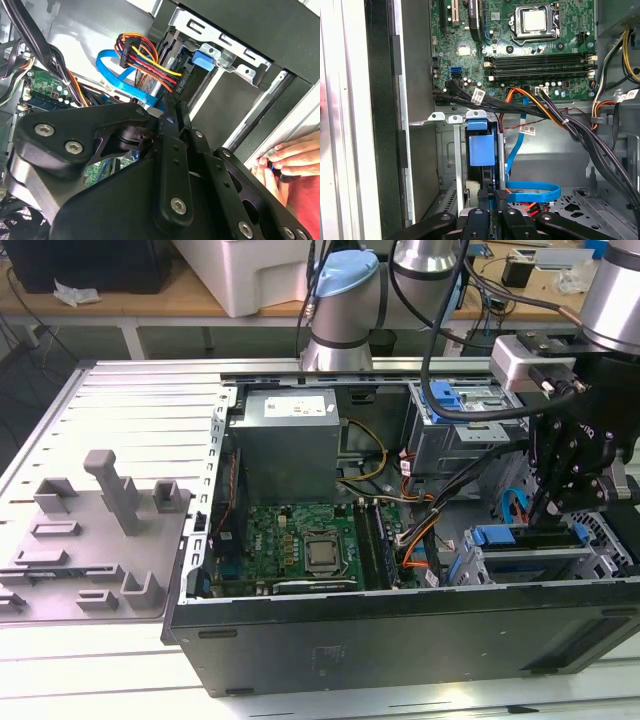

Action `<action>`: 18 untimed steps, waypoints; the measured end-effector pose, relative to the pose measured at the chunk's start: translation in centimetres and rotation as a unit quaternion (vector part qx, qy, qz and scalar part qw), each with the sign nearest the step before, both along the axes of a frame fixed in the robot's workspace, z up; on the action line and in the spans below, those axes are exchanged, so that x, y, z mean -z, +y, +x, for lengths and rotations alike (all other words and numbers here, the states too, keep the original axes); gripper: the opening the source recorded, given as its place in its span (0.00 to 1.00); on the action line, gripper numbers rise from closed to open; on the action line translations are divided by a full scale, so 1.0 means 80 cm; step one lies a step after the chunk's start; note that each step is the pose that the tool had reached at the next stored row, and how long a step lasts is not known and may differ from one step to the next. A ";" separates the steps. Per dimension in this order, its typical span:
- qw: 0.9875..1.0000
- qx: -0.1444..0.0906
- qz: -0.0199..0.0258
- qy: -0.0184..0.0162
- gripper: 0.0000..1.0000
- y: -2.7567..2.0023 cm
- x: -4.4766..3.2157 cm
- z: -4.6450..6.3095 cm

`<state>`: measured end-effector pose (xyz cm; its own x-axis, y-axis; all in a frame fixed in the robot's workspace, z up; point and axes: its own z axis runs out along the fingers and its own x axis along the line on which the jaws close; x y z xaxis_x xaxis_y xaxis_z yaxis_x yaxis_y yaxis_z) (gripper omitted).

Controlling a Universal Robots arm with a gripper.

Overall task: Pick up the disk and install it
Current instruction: 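Insert the second disk wire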

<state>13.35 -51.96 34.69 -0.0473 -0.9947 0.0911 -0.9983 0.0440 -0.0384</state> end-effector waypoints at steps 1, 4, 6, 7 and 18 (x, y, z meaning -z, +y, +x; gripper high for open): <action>1.000 0.000 0.000 0.000 0.16 0.0000 0.0004 0.000; 1.000 0.000 0.000 0.000 0.16 0.0000 0.0014 0.000; 1.000 0.000 0.000 0.000 0.16 0.0000 0.0017 0.000; 1.000 0.000 0.000 0.000 0.16 0.0000 0.0020 0.000; 1.000 0.000 0.000 0.000 0.16 0.0000 0.0019 0.000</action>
